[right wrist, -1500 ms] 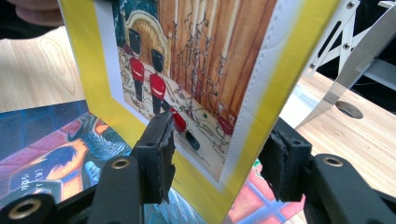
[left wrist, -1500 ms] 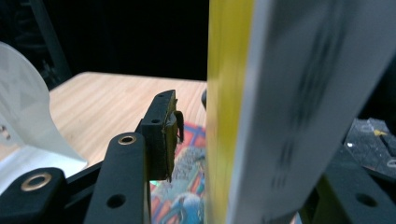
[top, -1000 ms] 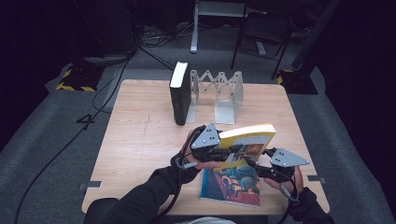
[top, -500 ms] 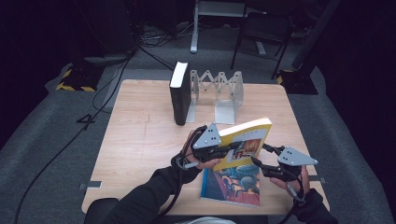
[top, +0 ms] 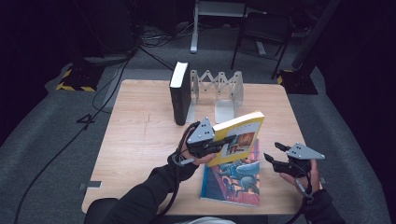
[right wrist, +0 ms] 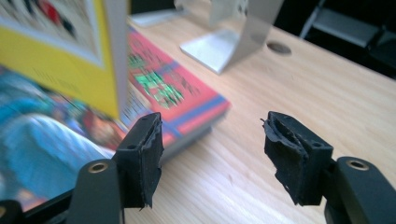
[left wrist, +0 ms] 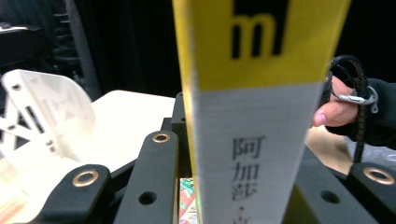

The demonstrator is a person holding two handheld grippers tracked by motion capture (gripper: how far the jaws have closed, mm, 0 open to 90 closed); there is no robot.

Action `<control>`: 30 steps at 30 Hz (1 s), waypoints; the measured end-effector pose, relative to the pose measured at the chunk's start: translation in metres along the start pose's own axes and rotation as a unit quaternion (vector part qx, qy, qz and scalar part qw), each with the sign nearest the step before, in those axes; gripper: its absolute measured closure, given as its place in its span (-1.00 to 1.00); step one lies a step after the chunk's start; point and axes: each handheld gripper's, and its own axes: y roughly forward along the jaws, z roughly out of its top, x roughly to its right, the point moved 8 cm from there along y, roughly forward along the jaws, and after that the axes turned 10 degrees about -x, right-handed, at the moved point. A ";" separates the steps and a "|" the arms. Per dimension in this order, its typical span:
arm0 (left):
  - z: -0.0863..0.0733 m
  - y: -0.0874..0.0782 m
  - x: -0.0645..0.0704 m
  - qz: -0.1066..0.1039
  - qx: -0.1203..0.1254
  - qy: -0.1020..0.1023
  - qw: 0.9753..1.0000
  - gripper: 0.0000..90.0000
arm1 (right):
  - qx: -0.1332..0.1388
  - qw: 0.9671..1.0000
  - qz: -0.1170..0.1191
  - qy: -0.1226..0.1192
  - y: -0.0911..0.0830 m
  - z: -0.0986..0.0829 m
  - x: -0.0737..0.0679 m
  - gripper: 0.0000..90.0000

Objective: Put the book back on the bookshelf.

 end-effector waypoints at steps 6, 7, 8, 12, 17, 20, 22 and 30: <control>-0.003 -0.007 -0.016 0.037 -0.002 -0.007 0.999 0.66 | -0.036 0.999 0.000 0.005 0.011 -0.012 0.005 -0.18; -0.003 -0.009 -0.019 0.043 -0.001 -0.008 0.999 0.66 | -0.037 0.999 -0.001 0.005 0.012 -0.013 0.005 -0.18; -0.003 -0.010 -0.022 0.048 -0.002 -0.009 0.999 0.66 | -0.040 0.999 -0.002 0.004 0.012 -0.013 0.005 -0.18; -0.006 -0.021 -0.042 0.092 -0.005 -0.018 0.996 0.66 | -0.044 0.999 -0.004 0.002 0.015 -0.015 0.005 -0.18; -0.012 -0.034 -0.066 0.132 -0.008 -0.041 0.990 0.66 | -0.049 0.999 -0.006 0.002 0.016 -0.016 0.005 -0.18; -0.017 -0.045 -0.084 0.161 -0.011 -0.063 0.985 0.66 | -0.052 0.999 -0.008 0.004 0.017 -0.016 0.006 -0.19; -0.021 -0.053 -0.096 0.184 -0.012 -0.077 0.980 0.66 | -0.051 0.999 -0.008 0.004 0.017 -0.017 0.006 -0.19; -0.037 -0.069 -0.129 0.269 -0.026 -0.110 0.956 0.66 | -0.054 0.998 -0.011 0.004 0.019 -0.018 0.006 -0.19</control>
